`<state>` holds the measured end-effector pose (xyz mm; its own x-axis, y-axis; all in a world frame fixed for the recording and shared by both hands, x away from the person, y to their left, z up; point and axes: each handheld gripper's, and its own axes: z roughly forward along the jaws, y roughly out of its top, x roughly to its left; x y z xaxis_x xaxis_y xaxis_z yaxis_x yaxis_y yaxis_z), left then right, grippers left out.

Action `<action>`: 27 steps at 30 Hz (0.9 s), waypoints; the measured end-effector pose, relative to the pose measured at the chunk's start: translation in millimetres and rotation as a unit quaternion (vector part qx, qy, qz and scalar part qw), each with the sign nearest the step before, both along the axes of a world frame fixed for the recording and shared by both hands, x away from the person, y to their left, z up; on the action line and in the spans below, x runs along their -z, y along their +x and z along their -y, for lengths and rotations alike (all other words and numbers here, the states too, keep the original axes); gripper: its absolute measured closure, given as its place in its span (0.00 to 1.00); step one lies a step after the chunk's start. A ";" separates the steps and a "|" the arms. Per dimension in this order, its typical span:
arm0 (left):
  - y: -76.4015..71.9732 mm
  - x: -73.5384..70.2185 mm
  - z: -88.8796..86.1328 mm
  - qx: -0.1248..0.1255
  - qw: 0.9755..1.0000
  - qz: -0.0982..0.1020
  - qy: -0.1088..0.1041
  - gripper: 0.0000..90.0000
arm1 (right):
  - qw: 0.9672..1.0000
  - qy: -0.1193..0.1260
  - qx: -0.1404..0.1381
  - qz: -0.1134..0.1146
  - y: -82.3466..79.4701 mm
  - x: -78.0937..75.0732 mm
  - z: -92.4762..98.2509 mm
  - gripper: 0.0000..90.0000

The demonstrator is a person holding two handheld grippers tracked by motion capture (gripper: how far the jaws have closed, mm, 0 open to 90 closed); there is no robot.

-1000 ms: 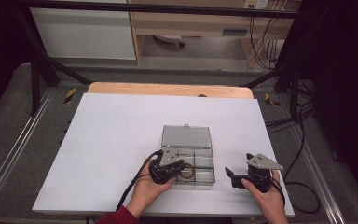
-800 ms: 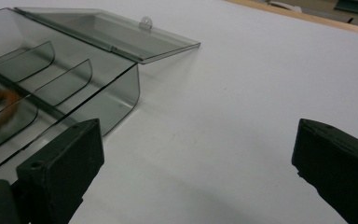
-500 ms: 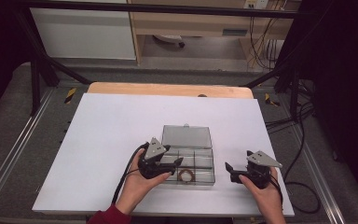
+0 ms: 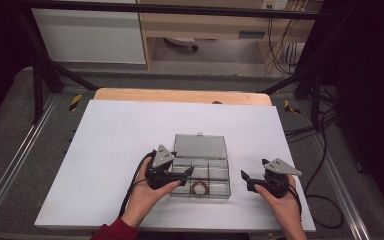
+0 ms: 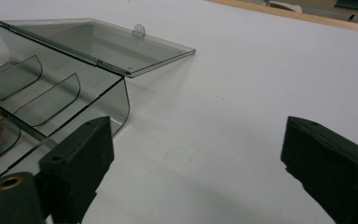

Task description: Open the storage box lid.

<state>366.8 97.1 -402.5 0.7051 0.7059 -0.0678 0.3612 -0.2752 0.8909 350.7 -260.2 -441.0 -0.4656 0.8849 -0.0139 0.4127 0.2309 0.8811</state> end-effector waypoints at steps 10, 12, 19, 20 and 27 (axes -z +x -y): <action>11.1 -1.0 -28.0 -0.033 0.999 -0.002 -0.005 0.25 | 1.000 -0.002 -0.031 0.004 8.3 -0.4 -8.1 0.44; 13.5 0.7 -33.9 -0.039 0.999 -0.007 -0.006 0.29 | 0.999 -0.010 -0.034 0.002 12.1 0.9 -11.2 0.52; 20.5 18.9 -51.7 -0.056 0.998 -0.034 0.005 0.55 | 0.998 -0.020 -0.052 0.002 20.6 3.0 -16.8 0.78; 22.1 21.6 -53.9 -0.057 0.998 -0.038 0.004 0.60 | 0.998 -0.020 -0.056 0.002 21.9 3.5 -17.7 0.82; 31.3 34.7 -60.2 -0.041 0.997 -0.059 0.023 0.87 | 0.997 -0.025 -0.076 -0.014 34.8 7.3 -25.4 1.00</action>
<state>398.1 157.3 -437.2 0.6343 0.7648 -0.1128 0.4856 -0.2806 0.8279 385.5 -234.8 -448.3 -0.5955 0.8023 -0.0409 0.3934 0.3356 0.8559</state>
